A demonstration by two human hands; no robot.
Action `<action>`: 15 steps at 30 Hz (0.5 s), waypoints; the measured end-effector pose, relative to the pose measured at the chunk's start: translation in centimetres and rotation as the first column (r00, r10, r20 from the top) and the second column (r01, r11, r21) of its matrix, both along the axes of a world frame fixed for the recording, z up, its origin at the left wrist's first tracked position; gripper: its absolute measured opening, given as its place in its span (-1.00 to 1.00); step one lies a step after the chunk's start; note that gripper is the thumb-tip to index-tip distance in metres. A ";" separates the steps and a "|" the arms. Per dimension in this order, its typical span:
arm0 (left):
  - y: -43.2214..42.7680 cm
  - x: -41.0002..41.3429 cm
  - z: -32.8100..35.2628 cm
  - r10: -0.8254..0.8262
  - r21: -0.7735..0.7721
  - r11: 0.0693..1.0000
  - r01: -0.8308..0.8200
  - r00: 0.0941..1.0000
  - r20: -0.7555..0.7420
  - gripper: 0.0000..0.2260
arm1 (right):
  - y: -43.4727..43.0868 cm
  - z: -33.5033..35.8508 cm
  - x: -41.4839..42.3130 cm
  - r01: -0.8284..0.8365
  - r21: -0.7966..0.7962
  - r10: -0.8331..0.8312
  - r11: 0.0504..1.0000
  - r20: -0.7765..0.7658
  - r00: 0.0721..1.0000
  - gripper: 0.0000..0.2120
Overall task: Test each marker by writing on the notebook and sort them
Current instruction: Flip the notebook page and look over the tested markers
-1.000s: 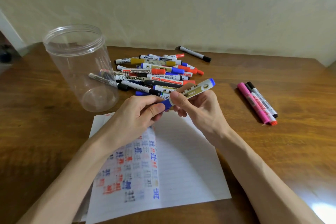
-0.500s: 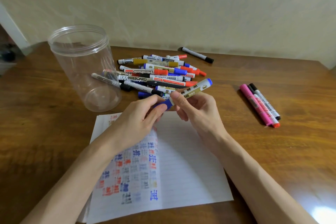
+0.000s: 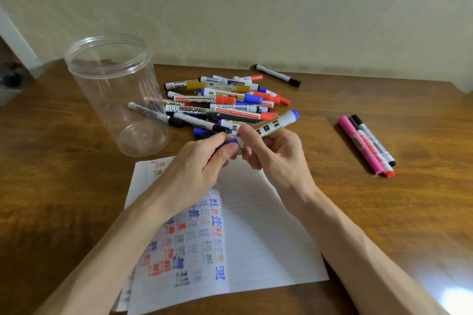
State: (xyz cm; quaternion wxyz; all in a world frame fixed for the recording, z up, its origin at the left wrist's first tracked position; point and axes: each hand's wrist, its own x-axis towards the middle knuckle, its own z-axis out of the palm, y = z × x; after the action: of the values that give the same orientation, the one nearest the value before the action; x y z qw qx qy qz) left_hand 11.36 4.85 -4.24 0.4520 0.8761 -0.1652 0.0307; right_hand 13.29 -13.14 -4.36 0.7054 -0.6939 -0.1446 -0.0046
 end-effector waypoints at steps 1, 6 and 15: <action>0.0 0.0 0.1 -0.009 -0.014 1.000 0.008 1.000 -0.011 -0.70 | -0.1 0.0 0.0 -0.005 -0.009 0.005 1.000 0.011 1.000 -0.74; 0.3 0.0 0.2 -0.035 -0.094 0.995 0.028 0.997 -0.064 -0.68 | -0.4 0.1 0.2 -0.029 -0.057 0.031 0.998 0.042 0.999 -0.72; 0.5 0.1 0.5 -0.143 -0.198 0.974 0.111 0.978 -0.154 -0.68 | -0.5 0.3 0.2 -0.063 -0.054 0.066 0.997 0.057 0.996 -0.72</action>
State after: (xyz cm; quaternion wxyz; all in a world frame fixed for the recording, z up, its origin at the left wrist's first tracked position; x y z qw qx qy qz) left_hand 11.47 5.34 -3.70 0.5461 0.8164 -0.1789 -0.0565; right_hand 13.50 -13.69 -4.11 0.6824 -0.7065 -0.1878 0.0017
